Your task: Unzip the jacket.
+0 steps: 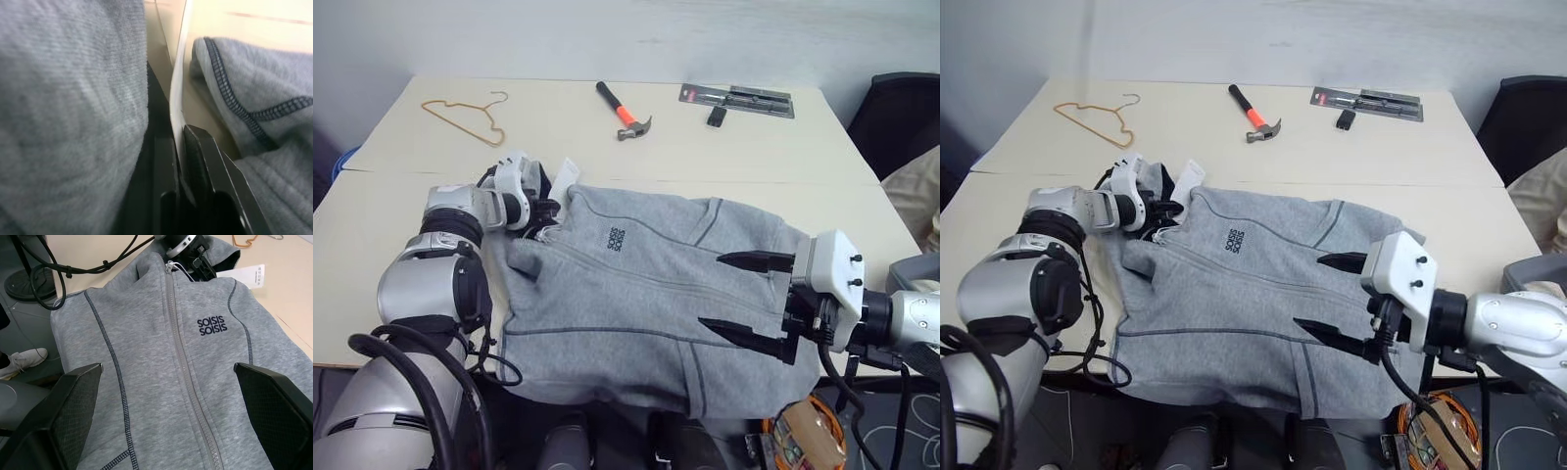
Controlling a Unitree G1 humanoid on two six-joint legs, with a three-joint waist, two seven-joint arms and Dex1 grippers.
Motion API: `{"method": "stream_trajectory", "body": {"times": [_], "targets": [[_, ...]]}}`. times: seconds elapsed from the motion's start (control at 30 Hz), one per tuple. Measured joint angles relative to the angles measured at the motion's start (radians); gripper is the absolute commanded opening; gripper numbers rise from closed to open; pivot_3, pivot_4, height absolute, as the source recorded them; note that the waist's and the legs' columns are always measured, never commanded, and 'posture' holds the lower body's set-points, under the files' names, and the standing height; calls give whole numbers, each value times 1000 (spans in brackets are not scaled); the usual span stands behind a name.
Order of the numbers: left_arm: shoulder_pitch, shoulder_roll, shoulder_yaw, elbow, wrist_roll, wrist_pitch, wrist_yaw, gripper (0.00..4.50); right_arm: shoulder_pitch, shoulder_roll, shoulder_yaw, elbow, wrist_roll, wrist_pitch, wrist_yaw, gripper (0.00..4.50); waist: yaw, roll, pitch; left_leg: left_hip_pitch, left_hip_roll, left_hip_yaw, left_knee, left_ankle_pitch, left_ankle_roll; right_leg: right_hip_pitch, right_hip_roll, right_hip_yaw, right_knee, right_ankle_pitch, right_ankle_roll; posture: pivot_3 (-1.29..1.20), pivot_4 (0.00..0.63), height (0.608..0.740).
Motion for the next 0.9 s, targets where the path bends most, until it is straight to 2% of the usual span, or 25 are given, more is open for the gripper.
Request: {"method": "stream_trajectory", "body": {"times": [0.27, 0.5, 0.6, 0.77, 0.9], "targets": [[0, 46, 10, -6, -28, -5, -103, 32, -8, 1, 10, 11, -14, -21, 8, 4500, -10, 0, 0, -1, 0, 0, 0, 0, 0, 0, 0, -1, 0, 0, 0, 0, 150, 740], [1, 98, 65, -110, -116, -33, -223, 32, -20, -2, 11, 50, -50, -44, 58, 4500, -15, 0, 0, -1, 0, 0, 0, 0, 0, -1, 0, 0, 0, 0, 0, 0, 150, 740], [68, 103, 61, -286, -165, 5, -311, 32, -36, -7, 13, 63, -65, -49, 84, 4500, -16, 0, 0, -1, 0, 0, 0, 0, 0, -1, 0, 0, 0, 0, 0, 0, 150, 740], [318, 76, -5, -767, -232, 37, -370, 32, -66, -12, 23, 93, -84, -61, 121, 4500, -17, 0, 0, -1, 1, 0, 0, 0, 0, -1, 0, 2, 1, 0, 0, 0, 150, 740], [500, 86, -107, -1116, -270, 46, -435, 32, -80, -14, 30, 107, -94, -62, 143, 4500, -17, 0, 0, -1, 1, 0, 0, 0, 0, -1, 0, 3, 1, 0, 0, 0, 150, 740]]}}
